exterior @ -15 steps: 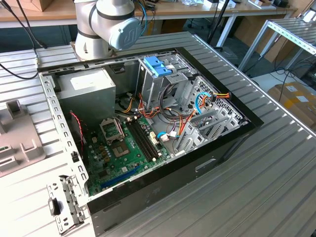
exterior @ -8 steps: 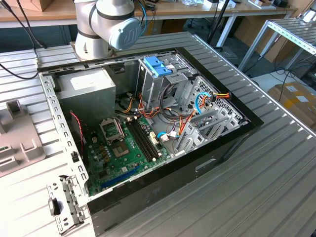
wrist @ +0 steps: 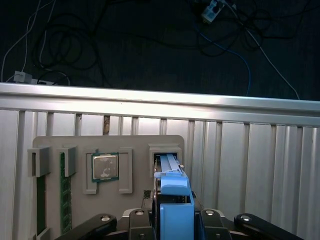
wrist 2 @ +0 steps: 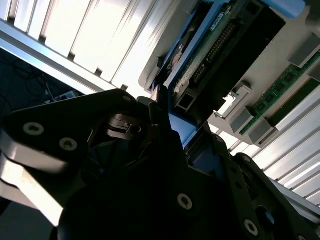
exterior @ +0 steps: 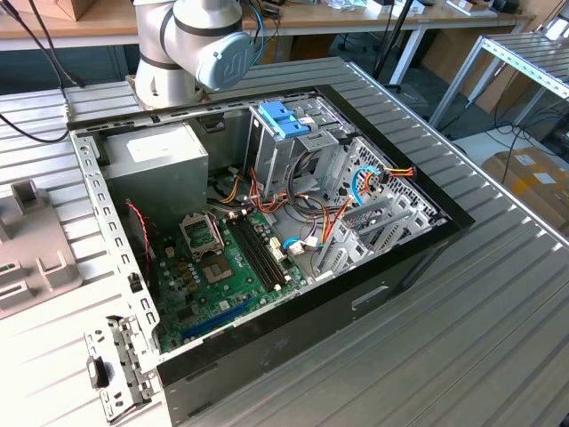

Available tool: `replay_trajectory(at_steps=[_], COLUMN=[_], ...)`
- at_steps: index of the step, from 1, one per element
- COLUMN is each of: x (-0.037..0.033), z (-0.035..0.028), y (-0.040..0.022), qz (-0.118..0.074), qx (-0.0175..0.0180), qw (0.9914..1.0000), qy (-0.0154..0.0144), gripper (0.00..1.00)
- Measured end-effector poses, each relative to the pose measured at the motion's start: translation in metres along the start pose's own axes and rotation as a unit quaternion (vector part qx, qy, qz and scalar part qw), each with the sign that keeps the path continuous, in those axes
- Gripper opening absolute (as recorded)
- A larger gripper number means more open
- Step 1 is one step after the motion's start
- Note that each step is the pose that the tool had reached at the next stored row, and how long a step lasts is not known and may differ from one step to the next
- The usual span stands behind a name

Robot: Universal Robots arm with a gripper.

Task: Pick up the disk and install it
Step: 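Pick up the disk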

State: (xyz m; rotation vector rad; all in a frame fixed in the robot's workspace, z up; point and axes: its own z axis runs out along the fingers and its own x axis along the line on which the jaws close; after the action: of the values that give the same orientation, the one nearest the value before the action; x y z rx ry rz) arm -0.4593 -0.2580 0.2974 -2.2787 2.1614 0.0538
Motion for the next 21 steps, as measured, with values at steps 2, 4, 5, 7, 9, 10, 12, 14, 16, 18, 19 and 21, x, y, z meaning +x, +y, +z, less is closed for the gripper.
replay_trajectory(at_steps=[2,4,5,7,9,10,12,14,16,18,19,21], x=[0.0000,0.0000,0.0000,-0.0001,-0.0001,-0.0001,-0.0001,-0.0001,-0.0001,-0.0001,-0.0001,-0.0001], z=[-0.0003,-0.0008,-0.0010,-0.0013,-0.0018,-0.0020,-0.0027,-0.0032,-0.0036,-0.0043,-0.0045,-0.0055], y=[0.0000,0.0000,0.0000,0.0000,0.0000,0.0000,0.0001,0.0001,0.0001,0.0001,0.0001,0.0001], qz=[0.000,0.000,0.000,0.000,0.000,0.000,0.000,0.000,0.000,0.000,0.000,0.000], qx=[0.0000,0.0000,0.0000,0.0000,0.0000,0.0000,0.0000,0.0000,0.0000,-0.0001,-0.0001,0.0000], qw=[1.00000,1.00000,1.00000,1.00000,1.00000,1.00000,1.00000,1.00000,1.00000,1.00000,1.00000,1.00000], qy=[0.0000,0.0000,0.0000,0.0000,0.0000,0.0000,0.0000,0.0000,0.0000,0.0000,0.0000,0.0000], gripper=[0.37,0.37,0.37,0.37,0.37,0.37,0.37,0.37,0.37,0.37,0.37,0.37])
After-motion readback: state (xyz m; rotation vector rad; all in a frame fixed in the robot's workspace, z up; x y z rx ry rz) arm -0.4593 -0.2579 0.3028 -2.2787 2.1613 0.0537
